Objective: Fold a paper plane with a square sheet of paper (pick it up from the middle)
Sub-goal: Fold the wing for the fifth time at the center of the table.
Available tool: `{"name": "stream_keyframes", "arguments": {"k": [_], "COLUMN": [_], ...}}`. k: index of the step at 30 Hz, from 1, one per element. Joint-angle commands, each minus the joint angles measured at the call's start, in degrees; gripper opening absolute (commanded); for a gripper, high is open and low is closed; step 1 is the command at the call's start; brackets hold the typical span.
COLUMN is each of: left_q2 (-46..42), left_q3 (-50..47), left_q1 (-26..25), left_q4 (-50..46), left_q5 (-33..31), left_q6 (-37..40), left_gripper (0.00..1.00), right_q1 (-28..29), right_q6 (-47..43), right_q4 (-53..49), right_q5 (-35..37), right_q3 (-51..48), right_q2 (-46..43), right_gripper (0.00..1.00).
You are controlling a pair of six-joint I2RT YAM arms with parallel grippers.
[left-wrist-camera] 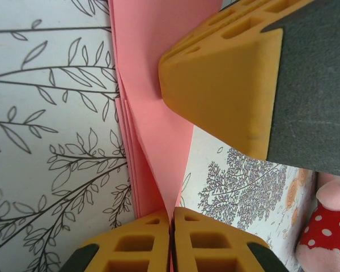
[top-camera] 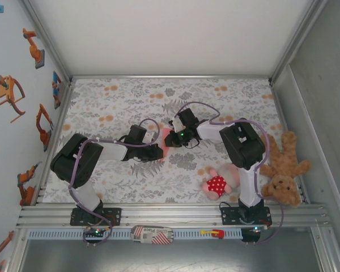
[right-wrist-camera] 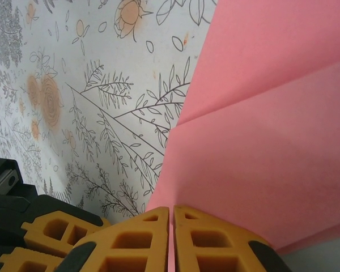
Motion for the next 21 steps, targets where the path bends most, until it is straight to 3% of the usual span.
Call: {"name": "stream_keyframes", "arguments": {"k": [1,9,14,18,21], "left_q2": [1.8,-4.3,-12.0,-15.1,-14.3], "left_q3": [-0.3,0.9,2.6,3.5,4.6], "left_q1": [-0.3,-0.4,-0.3,-0.5,-1.3], "left_q4": [-5.4,-9.4,-15.8,-15.9,-14.2], "left_q5": [-1.2,-2.4,-7.2,-7.5,-7.0], "left_q6": [0.2,0.2,0.2,-1.1,-2.5], "left_gripper": [0.12,0.18,0.30,0.31,0.26], "right_q1": [0.1,0.1,0.1,0.1,0.1], "right_q6": [-1.3,-1.4,-1.3,-1.0,-0.8], "right_q4": [-2.4,-3.7,-3.8,-3.6,-3.5], "right_q5": [3.1,3.4,3.4,3.2,3.2], "right_q3": [1.1,1.5,1.5,1.4,1.5], "right_q2": [2.0,2.7,2.5,2.4,2.3], "right_gripper": [0.10,0.11,0.11,0.11,0.11]}}
